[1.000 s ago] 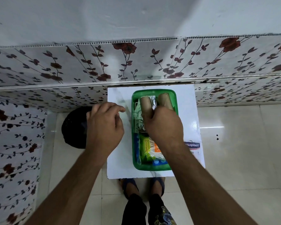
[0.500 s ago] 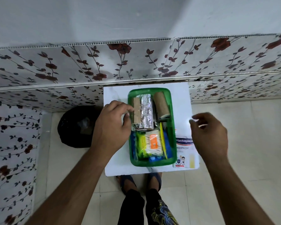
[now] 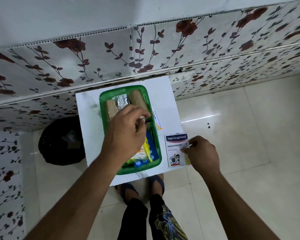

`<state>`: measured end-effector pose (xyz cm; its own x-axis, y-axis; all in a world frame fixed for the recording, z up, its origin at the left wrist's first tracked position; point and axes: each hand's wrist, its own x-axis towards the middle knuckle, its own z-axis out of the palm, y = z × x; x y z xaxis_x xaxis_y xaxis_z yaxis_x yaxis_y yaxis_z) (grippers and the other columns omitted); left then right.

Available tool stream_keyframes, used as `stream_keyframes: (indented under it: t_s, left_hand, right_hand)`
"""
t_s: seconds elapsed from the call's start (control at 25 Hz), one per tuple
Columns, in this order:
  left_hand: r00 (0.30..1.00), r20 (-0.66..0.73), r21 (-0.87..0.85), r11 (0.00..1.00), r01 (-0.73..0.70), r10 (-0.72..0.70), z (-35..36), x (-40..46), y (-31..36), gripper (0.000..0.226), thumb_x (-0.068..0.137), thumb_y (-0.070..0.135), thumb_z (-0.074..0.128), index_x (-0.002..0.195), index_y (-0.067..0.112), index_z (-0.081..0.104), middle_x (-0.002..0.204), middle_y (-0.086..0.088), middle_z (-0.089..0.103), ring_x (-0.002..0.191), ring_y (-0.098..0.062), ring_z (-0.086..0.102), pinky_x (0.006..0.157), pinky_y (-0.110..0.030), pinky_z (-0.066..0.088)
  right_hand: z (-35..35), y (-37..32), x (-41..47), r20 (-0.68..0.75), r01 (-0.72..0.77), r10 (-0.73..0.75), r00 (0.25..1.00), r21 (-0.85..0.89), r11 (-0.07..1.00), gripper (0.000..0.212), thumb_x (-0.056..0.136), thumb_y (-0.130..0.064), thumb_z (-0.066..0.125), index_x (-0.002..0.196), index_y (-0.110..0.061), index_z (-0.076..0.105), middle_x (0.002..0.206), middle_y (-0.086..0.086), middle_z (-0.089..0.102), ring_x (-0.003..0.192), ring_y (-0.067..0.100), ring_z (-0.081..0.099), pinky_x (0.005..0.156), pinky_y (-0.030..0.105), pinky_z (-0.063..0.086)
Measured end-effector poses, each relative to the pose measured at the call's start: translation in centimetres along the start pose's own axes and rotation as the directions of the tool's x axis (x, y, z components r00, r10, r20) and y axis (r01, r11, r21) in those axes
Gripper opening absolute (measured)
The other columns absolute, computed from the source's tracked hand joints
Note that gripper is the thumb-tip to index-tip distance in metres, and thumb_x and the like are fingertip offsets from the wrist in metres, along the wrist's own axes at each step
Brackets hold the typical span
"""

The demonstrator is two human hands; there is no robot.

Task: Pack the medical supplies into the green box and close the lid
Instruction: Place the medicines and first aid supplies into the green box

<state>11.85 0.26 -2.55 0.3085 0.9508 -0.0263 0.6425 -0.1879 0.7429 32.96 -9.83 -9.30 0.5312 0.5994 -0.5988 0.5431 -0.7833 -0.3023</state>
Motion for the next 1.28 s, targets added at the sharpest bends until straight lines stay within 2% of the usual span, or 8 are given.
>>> stream_keyframes:
  t_s: [0.12,0.24,0.36,0.56,0.8,0.92,1.04,1.28]
  left_hand:
    - [0.991,-0.128,-0.038,0.998,0.045,-0.049,-1.7,-1.0,-0.8,0.024,0.085,0.001,0.056,0.1,0.014,0.071,0.098,0.002,0.065,0.078,-0.007,0.058,0.072,-0.022,0.048]
    - [0.942,-0.296,-0.078,0.987,0.14,-0.157,-4.0,-2.1,-2.9,0.023,0.086,0.0,0.056,0.1,0.014,0.07,0.097,-0.001,0.067,0.075,-0.007,0.06,0.068,-0.017,0.047]
    - [0.893,-0.334,-0.163,0.952,0.259,-0.3,-4.7,-3.2,-4.8,0.024,0.084,0.008,0.054,0.099,0.02,0.068,0.098,0.0,0.069,0.075,-0.007,0.061,0.065,-0.021,0.05]
    - [0.855,-0.296,-0.225,0.901,0.37,-0.425,-4.6,-4.7,-6.5,0.029,0.085,0.002,0.055,0.102,0.022,0.068,0.099,0.002,0.068,0.078,-0.007,0.061,0.069,-0.025,0.051]
    - [0.859,-0.269,-0.231,0.895,0.381,-0.435,-4.5,-5.4,-7.2,0.028,0.085,0.002,0.055,0.101,0.021,0.068,0.099,0.003,0.067,0.075,-0.006,0.06,0.068,-0.023,0.049]
    - [0.864,-0.267,-0.21,0.901,0.38,-0.427,-4.8,-5.3,-7.0,0.028,0.085,0.001,0.055,0.101,0.02,0.069,0.099,0.004,0.067,0.075,-0.005,0.059,0.066,-0.019,0.047]
    - [0.882,-0.268,-0.193,0.918,0.346,-0.389,-5.3,-4.7,-6.6,0.027,0.085,0.0,0.056,0.1,0.019,0.069,0.098,0.003,0.066,0.074,-0.004,0.059,0.064,-0.016,0.046]
    - [0.961,-0.199,-0.114,0.979,0.17,-0.19,-4.1,-0.2,-3.9,0.026,0.083,0.003,0.058,0.099,0.02,0.069,0.097,0.005,0.065,0.077,-0.007,0.06,0.069,-0.02,0.048]
  right_hand:
    - [-3.4,-1.3,-1.0,-0.13,0.058,-0.03,0.991,0.216,0.975,0.009,0.084,-0.023,0.07,0.092,-0.02,0.067,0.088,-0.004,0.071,0.075,0.017,0.064,0.059,0.025,0.046]
    - [-7.0,-5.5,-3.7,-0.253,0.223,-0.101,0.962,0.515,0.828,0.005,0.086,-0.018,0.07,0.084,-0.021,0.066,0.08,-0.005,0.069,0.076,0.022,0.069,0.063,0.037,0.058]
    - [-7.0,-9.8,-5.8,-0.061,0.215,-0.227,0.972,0.622,0.753,0.011,0.087,-0.009,0.068,0.083,-0.019,0.067,0.077,-0.001,0.069,0.07,0.017,0.069,0.052,0.027,0.055]
    - [-0.8,-12.9,-6.9,0.112,0.311,-0.336,0.935,0.193,0.93,0.013,0.085,-0.015,0.068,0.095,-0.022,0.07,0.074,-0.014,0.067,0.078,0.015,0.065,0.07,0.029,0.052]
    - [1.5,-13.4,-7.9,0.089,0.472,-0.464,0.881,-0.204,0.858,0.025,0.09,-0.028,0.059,0.113,-0.021,0.056,0.097,0.003,0.072,0.09,0.031,0.065,0.066,0.033,0.046]
    - [0.5,-13.2,-8.3,0.002,0.487,-0.492,0.871,-0.148,0.861,0.019,0.088,-0.034,0.06,0.106,-0.026,0.062,0.091,-0.004,0.073,0.084,0.026,0.066,0.067,0.033,0.051]
    - [-1.6,-11.9,-5.1,-0.211,0.337,-0.306,0.928,0.127,0.933,0.01,0.087,-0.033,0.063,0.094,-0.027,0.067,0.081,-0.008,0.071,0.07,0.019,0.065,0.064,0.031,0.05]
    - [1.3,-10.7,2.2,0.051,0.212,-0.213,0.976,0.033,0.977,0.026,0.082,-0.039,0.066,0.104,-0.025,0.067,0.091,-0.005,0.071,0.086,0.02,0.066,0.072,0.031,0.051]
